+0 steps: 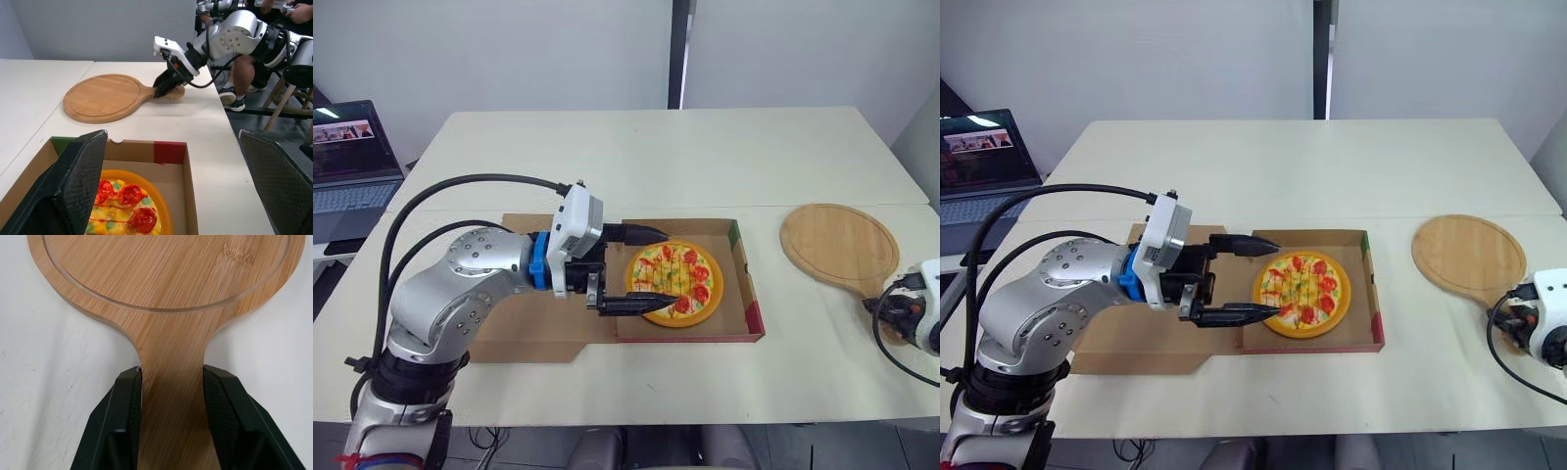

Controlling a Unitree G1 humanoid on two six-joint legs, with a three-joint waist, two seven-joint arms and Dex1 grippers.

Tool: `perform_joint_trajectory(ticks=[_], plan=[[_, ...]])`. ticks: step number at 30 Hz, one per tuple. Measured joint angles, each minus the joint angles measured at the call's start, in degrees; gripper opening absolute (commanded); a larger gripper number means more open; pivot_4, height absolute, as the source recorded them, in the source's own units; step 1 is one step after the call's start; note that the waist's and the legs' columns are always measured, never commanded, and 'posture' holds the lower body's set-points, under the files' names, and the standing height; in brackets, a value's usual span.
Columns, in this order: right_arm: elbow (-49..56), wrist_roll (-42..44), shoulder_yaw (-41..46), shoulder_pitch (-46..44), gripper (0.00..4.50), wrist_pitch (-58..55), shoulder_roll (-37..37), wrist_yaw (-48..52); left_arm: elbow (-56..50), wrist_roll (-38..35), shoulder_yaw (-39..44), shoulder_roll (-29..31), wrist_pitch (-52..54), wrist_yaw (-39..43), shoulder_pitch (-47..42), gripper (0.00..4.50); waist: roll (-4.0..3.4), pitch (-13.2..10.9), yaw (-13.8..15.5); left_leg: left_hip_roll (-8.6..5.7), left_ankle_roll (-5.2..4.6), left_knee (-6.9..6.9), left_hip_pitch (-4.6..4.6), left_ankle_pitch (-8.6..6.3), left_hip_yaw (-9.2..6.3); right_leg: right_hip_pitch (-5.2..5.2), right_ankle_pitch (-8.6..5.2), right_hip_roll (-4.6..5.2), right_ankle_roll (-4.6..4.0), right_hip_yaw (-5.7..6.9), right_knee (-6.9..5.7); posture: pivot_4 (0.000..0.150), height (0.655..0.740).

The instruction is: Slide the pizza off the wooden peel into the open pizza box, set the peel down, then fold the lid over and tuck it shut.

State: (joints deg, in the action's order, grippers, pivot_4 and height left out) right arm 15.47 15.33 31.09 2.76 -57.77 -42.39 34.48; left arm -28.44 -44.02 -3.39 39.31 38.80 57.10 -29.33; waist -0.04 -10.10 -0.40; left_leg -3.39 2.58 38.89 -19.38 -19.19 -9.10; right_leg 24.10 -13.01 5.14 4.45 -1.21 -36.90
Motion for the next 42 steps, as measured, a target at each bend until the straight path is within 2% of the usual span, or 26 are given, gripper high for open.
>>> perform_joint_trajectory(ticks=[1,6,7,11,14,18,22,25,27,33,37,42], plan=[[-0.09,0.02,-0.02,0.0,2.53,0.05,0.16,-0.47,0.09,0.14,-0.21,-0.24,-0.01,-0.13,-0.06,4.5,0.0,0.0,0.01,-0.01,0.0,0.0,0.0,0.0,0.0,0.0,0.0,0.0,0.0,0.0,0.0,0.15,0.74],[2.64,1.92,1.89,1.96,4.34,-0.54,0.58,-1.1,0.99,0.56,-0.92,-0.75,-0.22,-0.17,-0.3,4.5,0.0,0.0,0.1,0.0,0.0,0.0,0.0,0.0,-0.03,-0.01,0.0,0.0,0.0,0.02,0.0,0.15,0.74],[3.76,2.39,2.89,3.04,4.45,-0.66,0.58,-0.88,1.09,0.74,-0.92,-0.77,-0.29,-0.18,-0.34,4.5,0.0,0.0,0.13,0.0,-0.01,0.0,-0.01,0.0,-0.04,-0.02,0.0,0.0,0.0,0.04,0.0,0.15,0.74],[8.83,4.09,6.53,7.86,4.45,0.63,-1.35,1.93,1.32,1.45,-0.89,-0.95,-0.57,-0.25,-0.36,4.5,0.0,0.0,0.17,-0.01,-0.02,0.0,0.0,-0.01,-0.01,-0.03,-0.01,0.0,0.01,0.02,0.01,0.15,0.74],[12.09,5.58,7.63,7.49,4.45,4.83,-2.95,4.77,1.38,1.77,-0.52,-0.96,-1.2,-0.5,0.18,4.5,0.0,0.0,-0.34,0.06,-0.06,0.0,0.1,-0.03,0.05,-0.05,-0.01,-0.05,0.02,0.0,0.0,0.15,0.74],[13.73,6.08,2.85,3.84,4.45,12.12,-5.68,7.75,2.21,3.75,1.59,-0.8,-3.72,-1.67,3.03,4.5,0.04,-0.02,-0.9,0.09,-0.07,-0.03,0.27,-0.04,0.04,-0.22,-0.02,-0.07,0.03,0.02,0.03,0.15,0.74],[12.88,6.14,-8.62,-7.21,4.45,22.71,-6.03,11.59,1.49,4.04,6.43,-0.47,-4.32,-5.27,8.81,4.5,0.07,-0.04,-1.53,0.12,-0.18,-0.13,0.47,-0.11,0.08,-0.34,-0.04,-0.06,0.02,-0.04,0.06,0.15,0.74],[10.84,7.49,-15.68,-15.54,4.45,26.15,-6.15,16.1,-0.43,4.16,11.55,0.02,-4.43,-8.15,15.13,4.5,0.2,-0.12,-1.39,0.12,-0.01,-0.13,0.44,-0.02,-0.01,-0.33,-0.03,-0.06,0.01,0.01,0.08,0.15,0.74],[9.49,8.88,-18.29,-18.62,4.45,26.19,-6.23,18.26,-1.05,4.13,13.8,0.31,-4.45,-9.27,17.8,4.5,0.29,-0.17,-1.09,0.11,-0.01,-0.12,0.4,-0.02,-0.08,-0.33,-0.03,-0.05,0.0,0.09,0.09,0.15,0.74],[3.85,13.08,-28.91,-33.67,4.45,22.64,-5.88,26.31,-5.96,-0.01,29.16,0.21,-3.3,-13.59,34.45,4.5,0.37,-0.22,-1.08,0.14,-0.14,-0.18,0.37,-0.12,-0.12,-0.28,-0.05,-0.02,-0.06,0.16,0.13,0.15,0.74],[1.22,13.06,-34.02,-39.86,4.45,22.01,-3.45,28.96,-7.92,-5.08,37.32,-3.16,-1.94,-17.36,43.66,4.5,0.39,-0.23,-0.97,0.13,-0.21,-0.17,0.37,-0.15,-0.12,-0.29,-0.06,0.0,-0.06,0.16,0.13,0.15,0.74],[0.45,12.82,-39.1,-42.81,4.45,21.9,-1.59,30.93,-7.33,-12.66,44.47,-8.46,0.53,-21.69,54.91,4.5,0.5,-0.29,-0.82,0.13,-0.19,-0.17,0.36,-0.17,-0.13,-0.29,-0.06,0.01,-0.06,0.17,0.15,0.15,0.74]])
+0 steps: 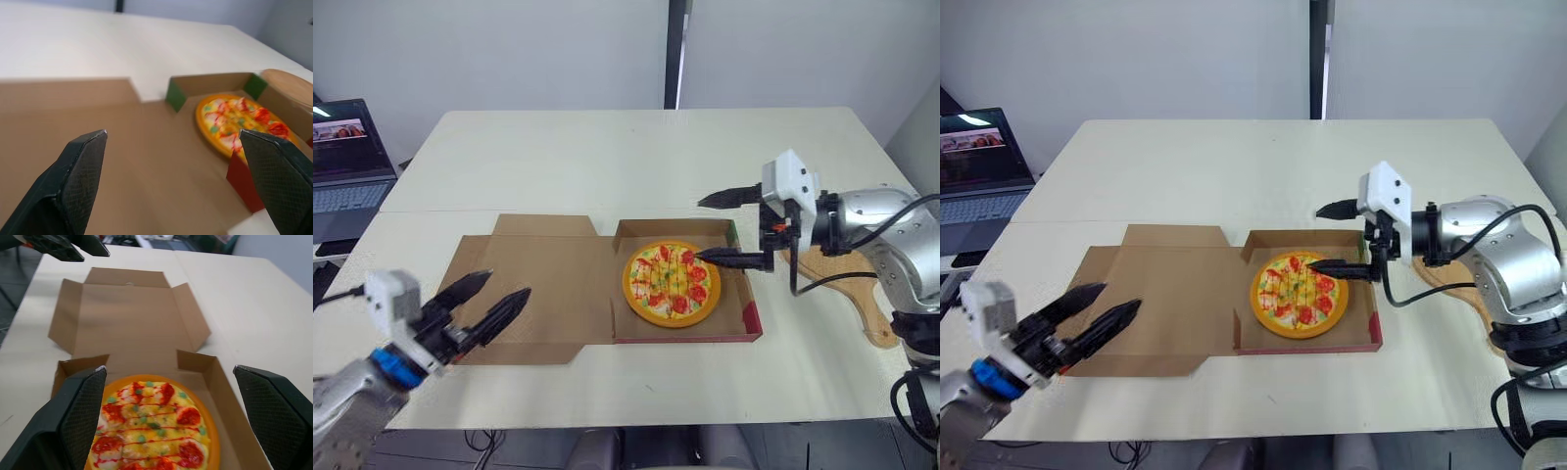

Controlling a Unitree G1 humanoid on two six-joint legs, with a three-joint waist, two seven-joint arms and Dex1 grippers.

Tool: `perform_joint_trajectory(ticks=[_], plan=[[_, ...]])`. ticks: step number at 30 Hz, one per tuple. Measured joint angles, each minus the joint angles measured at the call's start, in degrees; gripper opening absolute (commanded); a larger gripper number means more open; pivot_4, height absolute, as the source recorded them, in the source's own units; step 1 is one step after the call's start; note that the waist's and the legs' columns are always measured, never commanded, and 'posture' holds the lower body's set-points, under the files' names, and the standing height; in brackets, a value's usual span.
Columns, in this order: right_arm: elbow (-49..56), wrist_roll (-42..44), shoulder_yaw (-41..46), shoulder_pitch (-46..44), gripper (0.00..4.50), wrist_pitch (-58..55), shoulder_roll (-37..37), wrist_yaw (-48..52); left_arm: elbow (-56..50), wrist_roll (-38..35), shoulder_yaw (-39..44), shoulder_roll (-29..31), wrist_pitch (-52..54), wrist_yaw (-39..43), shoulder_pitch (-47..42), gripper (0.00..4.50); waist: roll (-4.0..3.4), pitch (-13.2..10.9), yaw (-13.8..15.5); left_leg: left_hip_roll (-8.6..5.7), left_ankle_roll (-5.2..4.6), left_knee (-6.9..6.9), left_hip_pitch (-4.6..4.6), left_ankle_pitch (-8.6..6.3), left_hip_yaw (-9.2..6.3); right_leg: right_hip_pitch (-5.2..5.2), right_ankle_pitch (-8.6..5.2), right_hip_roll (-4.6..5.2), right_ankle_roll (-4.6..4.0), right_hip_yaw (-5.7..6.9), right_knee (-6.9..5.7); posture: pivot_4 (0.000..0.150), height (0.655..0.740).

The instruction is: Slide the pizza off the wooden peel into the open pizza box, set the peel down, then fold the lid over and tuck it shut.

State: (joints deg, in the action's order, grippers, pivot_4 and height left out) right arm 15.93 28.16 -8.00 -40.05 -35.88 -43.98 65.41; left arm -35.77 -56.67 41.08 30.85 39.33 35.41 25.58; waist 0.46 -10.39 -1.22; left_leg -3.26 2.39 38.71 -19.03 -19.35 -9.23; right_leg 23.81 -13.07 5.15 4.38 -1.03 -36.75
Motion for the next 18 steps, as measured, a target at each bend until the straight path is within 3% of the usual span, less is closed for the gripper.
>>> perform_joint_trajectory(ticks=[5,11,18], plan=[[0.17,0.06,-2.3,-0.57,4.45,-0.16,0.74,1.15,1.18,-12.24,3.3,-4.46,2.81,-6.07,6.85,4.5,0.02,-0.01,0.37,0.01,-0.01,0.01,0.0,-0.01,0.0,0.0,-0.02,0.01,0.0,0.01,0.01,0.15,0.74],[0.48,0.0,-2.61,-1.2,4.45,0.1,1.29,2.05,6.01,-34.79,3.78,-8.18,4.7,-19.73,13.14,4.5,0.09,-0.05,0.38,0.05,0.01,0.0,0.01,-0.02,0.03,0.03,-0.04,0.01,-0.02,0.01,0.01,0.15,0.74],[0.36,-0.49,-2.71,-1.2,4.45,0.6,1.27,2.46,7.01,-45.45,-2.45,-10.95,3.68,-31.56,16.32,4.5,0.12,-0.07,0.81,0.04,0.02,0.0,0.0,-0.03,0.04,0.03,-0.06,0.01,-0.04,0.02,0.01,0.15,0.74]])
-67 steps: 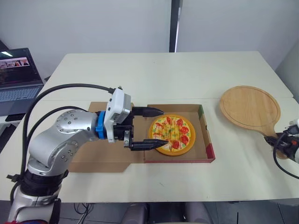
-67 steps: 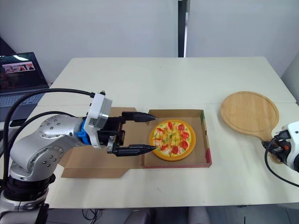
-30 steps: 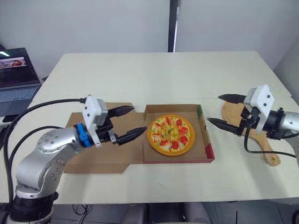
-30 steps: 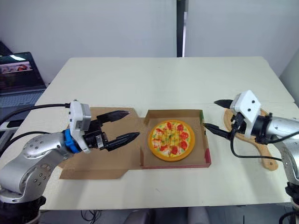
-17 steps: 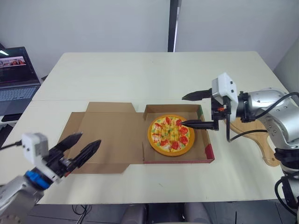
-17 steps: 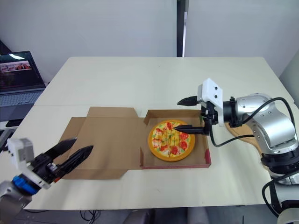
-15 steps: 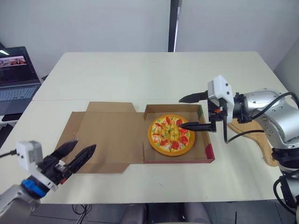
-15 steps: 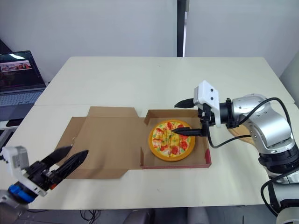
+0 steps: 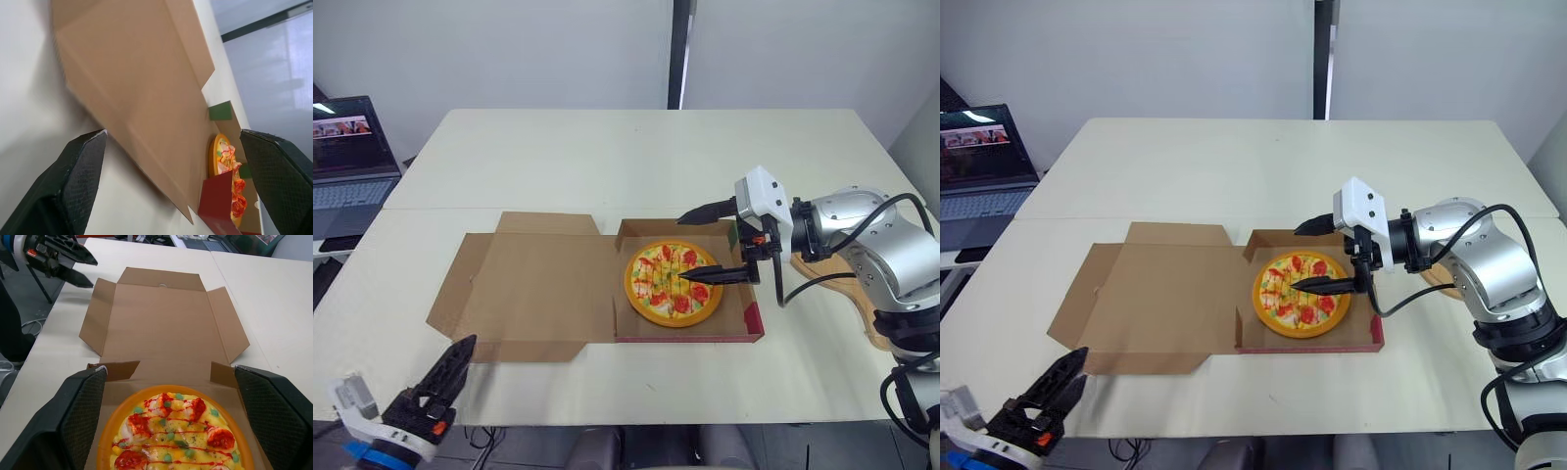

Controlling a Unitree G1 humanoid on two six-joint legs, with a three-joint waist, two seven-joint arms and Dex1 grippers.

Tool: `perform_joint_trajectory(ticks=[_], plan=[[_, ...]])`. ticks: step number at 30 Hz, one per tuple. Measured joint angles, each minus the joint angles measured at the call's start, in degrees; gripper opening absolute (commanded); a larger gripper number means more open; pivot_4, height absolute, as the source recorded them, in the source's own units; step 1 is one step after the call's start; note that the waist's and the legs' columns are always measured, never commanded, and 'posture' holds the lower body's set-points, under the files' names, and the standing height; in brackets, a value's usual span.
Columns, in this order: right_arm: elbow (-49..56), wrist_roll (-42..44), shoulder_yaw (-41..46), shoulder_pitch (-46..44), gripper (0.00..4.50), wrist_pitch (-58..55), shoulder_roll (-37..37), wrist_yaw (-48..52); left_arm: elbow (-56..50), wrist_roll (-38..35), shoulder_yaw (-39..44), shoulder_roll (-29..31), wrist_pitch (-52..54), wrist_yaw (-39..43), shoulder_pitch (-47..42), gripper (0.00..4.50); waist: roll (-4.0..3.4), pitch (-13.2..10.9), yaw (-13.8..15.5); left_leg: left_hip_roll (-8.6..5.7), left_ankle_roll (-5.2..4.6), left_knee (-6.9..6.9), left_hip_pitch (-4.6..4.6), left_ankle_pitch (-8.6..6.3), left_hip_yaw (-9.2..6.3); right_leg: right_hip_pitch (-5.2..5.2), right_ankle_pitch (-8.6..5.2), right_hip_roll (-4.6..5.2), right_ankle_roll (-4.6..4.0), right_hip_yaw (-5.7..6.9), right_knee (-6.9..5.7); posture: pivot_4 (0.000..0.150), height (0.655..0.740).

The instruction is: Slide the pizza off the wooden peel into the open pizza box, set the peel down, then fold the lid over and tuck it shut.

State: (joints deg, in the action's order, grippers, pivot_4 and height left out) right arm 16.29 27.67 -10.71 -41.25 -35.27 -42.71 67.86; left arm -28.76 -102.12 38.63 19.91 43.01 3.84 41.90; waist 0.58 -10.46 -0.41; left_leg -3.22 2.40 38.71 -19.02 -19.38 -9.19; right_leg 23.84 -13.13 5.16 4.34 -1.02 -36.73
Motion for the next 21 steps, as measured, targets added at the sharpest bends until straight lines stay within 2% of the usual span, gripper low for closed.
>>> perform_joint_trajectory(ticks=[7,18,21], plan=[[0.02,-0.12,-0.01,0.0,4.45,0.01,-0.18,0.59,0.21,-1.38,-3.71,-3.56,-5.14,-6.75,-2.56,4.5,0.0,0.0,0.31,0.0,0.01,0.0,-0.01,0.0,0.04,0.01,-0.02,0.0,-0.04,-0.01,0.01,0.15,0.74],[0.07,-0.64,-0.08,0.0,4.45,-0.18,-0.63,0.78,1.31,-1.17,-6.0,-6.37,-10.74,-8.82,-6.8,4.5,0.03,-0.02,0.39,-0.01,0.03,-0.01,-0.02,-0.01,0.05,0.03,-0.02,0.0,-0.04,-0.02,0.03,0.15,0.74],[0.09,-0.64,-0.13,-0.01,4.5,-0.32,-0.63,0.78,1.12,-1.14,-6.74,-6.81,-11.47,-9.61,-7.05,3.92,0.03,-0.02,0.44,-0.01,0.03,-0.01,-0.03,-0.01,0.04,0.02,-0.03,0.0,-0.03,-0.01,0.04,0.15,0.74]])
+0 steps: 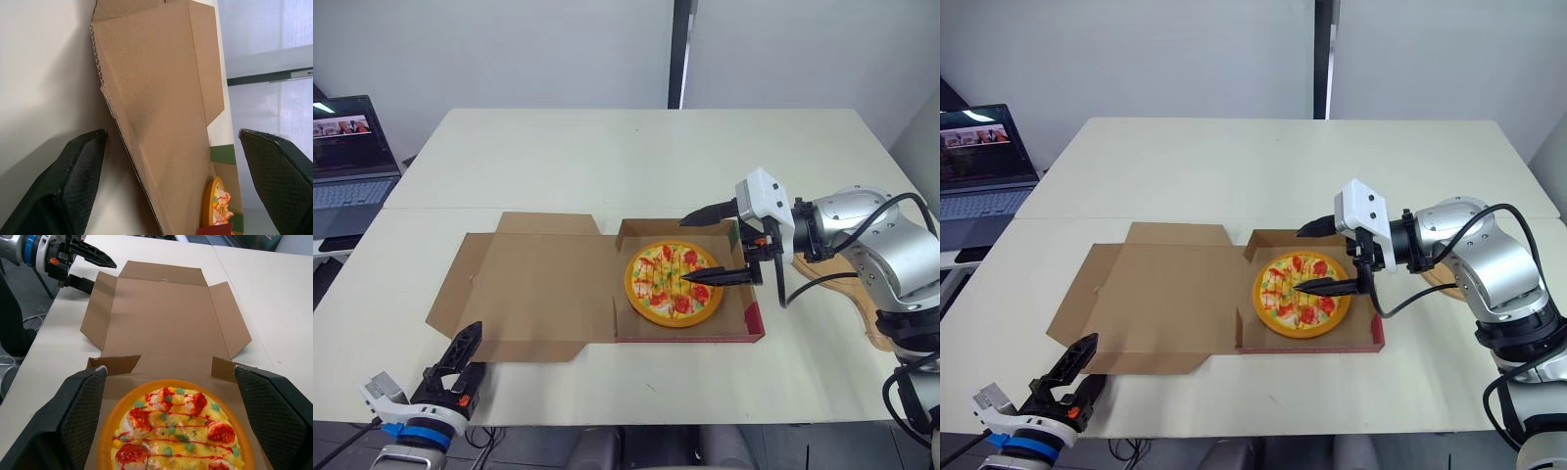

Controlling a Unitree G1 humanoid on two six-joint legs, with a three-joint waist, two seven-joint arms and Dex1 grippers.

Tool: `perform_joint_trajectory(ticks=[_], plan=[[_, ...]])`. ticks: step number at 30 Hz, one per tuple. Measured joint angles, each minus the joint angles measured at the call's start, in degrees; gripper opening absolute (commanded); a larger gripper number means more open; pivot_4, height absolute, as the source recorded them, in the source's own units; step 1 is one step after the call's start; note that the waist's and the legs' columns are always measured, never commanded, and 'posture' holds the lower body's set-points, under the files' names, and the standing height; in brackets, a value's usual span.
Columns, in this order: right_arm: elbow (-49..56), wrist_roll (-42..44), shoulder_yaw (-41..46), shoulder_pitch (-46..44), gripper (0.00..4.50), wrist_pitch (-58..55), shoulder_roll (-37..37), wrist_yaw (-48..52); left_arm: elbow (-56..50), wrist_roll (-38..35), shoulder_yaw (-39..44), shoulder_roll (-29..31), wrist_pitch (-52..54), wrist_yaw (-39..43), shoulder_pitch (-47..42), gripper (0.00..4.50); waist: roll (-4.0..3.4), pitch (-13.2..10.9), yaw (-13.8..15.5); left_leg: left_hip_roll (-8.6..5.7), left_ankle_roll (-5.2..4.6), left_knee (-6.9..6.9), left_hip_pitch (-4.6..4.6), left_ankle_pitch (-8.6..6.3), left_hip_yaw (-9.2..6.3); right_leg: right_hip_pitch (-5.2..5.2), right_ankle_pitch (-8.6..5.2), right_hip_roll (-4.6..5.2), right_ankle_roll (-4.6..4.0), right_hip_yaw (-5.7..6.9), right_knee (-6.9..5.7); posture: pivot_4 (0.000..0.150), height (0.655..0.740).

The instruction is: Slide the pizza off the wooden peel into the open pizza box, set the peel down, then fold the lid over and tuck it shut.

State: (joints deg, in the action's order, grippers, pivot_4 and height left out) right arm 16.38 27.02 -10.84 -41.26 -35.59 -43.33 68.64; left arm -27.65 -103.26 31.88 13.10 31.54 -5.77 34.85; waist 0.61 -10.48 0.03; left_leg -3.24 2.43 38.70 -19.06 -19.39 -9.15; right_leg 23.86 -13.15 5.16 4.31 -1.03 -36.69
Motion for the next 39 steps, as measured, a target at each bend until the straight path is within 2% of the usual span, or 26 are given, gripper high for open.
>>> perform_joint_trajectory(ticks=[12,13,24,30,33,39], plan=[[0.25,0.0,-0.06,-0.44,4.5,-0.77,0.0,-0.11,-1.12,0.04,-2.06,-1.66,-3.04,-3.49,-0.75,0.24,0.09,-0.05,0.02,0.01,0.01,0.0,-0.04,0.0,-0.02,0.01,0.0,0.0,0.01,0.02,0.04,0.15,0.74],[0.25,0.0,-0.06,-0.44,4.5,-0.83,0.0,-0.15,-1.12,0.04,-2.24,-1.66,-3.17,-3.56,-0.75,0.09,0.09,-0.05,0.03,0.01,0.01,0.0,-0.05,0.0,-0.02,0.02,0.0,0.0,0.01,0.02,0.05,0.15,0.74],[0.24,-1.32,-0.06,-0.42,4.5,0.1,0.67,-1.79,-1.03,0.02,-2.25,0.2,-3.31,-2.46,-0.92,0.09,0.1,-0.06,0.03,0.01,0.03,0.0,-0.39,0.01,-0.05,0.31,0.01,-0.01,0.01,0.06,0.06,0.15,0.74],[0.0,-3.97,-0.05,0.37,4.5,1.16,1.21,-5.68,-1.84,-0.05,-1.67,4.38,-3.06,-1.99,-1.33,0.09,0.11,-0.07,0.02,-0.01,0.1,0.0,-0.45,0.05,-0.08,0.33,0.02,-0.01,0.01,0.07,0.13,0.15,0.74],[-1.83,-5.77,0.25,0.67,3.91,0.62,1.37,-9.09,-3.95,-0.06,-0.76,6.85,-2.8,-1.02,-1.25,0.0,0.12,-0.07,0.02,-0.01,0.22,0.0,-0.49,0.12,-0.08,0.34,0.02,-0.01,0.01,0.08,0.18,0.15,0.74],[-6.63,-10.54,2.81,2.41,1.76,0.47,0.97,-16.18,-6.94,0.09,1.22,13.41,-2.89,-0.86,-5.03,0.0,0.12,-0.08,0.04,-0.02,0.26,0.0,-0.62,0.14,-0.12,0.42,0.04,-0.02,0.0,0.1,0.23,0.15,0.74]])
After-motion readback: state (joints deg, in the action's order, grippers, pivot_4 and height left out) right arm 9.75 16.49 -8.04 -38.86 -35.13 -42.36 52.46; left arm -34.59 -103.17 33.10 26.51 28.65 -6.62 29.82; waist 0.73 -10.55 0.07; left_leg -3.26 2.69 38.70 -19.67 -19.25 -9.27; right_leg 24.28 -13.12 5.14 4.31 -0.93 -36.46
